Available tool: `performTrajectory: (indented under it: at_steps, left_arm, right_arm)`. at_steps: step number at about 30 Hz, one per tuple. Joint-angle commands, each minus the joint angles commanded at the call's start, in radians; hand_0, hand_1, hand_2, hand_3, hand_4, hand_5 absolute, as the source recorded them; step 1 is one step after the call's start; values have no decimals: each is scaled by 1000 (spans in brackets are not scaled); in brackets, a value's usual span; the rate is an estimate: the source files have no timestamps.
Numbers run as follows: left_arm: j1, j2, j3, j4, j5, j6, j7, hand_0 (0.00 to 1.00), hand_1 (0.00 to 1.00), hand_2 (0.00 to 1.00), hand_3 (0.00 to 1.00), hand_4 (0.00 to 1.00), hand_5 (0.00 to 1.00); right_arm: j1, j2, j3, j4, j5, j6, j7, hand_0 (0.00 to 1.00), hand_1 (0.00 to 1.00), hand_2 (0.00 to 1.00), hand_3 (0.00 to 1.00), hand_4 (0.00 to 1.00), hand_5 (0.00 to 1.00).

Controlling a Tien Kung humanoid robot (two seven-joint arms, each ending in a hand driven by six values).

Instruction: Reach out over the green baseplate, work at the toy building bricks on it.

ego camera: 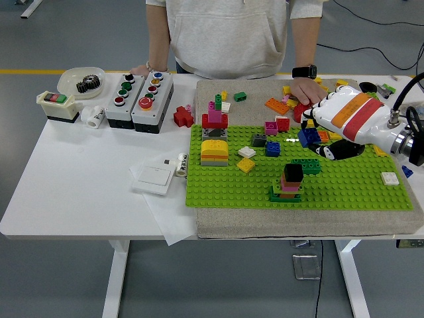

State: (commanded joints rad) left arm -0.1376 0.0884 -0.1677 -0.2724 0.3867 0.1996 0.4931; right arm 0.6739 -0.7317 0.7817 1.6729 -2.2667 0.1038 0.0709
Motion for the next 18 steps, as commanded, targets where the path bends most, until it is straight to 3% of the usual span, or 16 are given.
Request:
performTrajectory:
  at_steps: [6, 9, 13, 18]
  left_arm:
    - [2, -1, 0, 0, 0, 0, 1, 439, 567, 672, 823, 869, 917]
    - [2, 0, 1, 0, 1, -1, 1, 439, 567, 672, 823, 869, 917]
    - [2, 0, 2, -1, 1, -1, 1, 439, 567, 672, 823, 867, 915]
    - [1, 1, 2, -1, 3, -1, 2, 437, 565, 670, 823, 865, 915]
  right_arm:
    - [-20, 0, -24, 46, -2, 2, -42, 245, 419, 496, 504, 644, 347]
    - [-35, 3, -36, 71, -2, -16, -97, 245, 419, 496, 504, 644, 347]
    - [-39, 8, -45, 79, -2, -26, -148, 240, 420, 497, 500, 644, 346]
    - [-34, 13, -60, 73, 18, -5, -196, 238, 420, 498, 500, 658, 356]
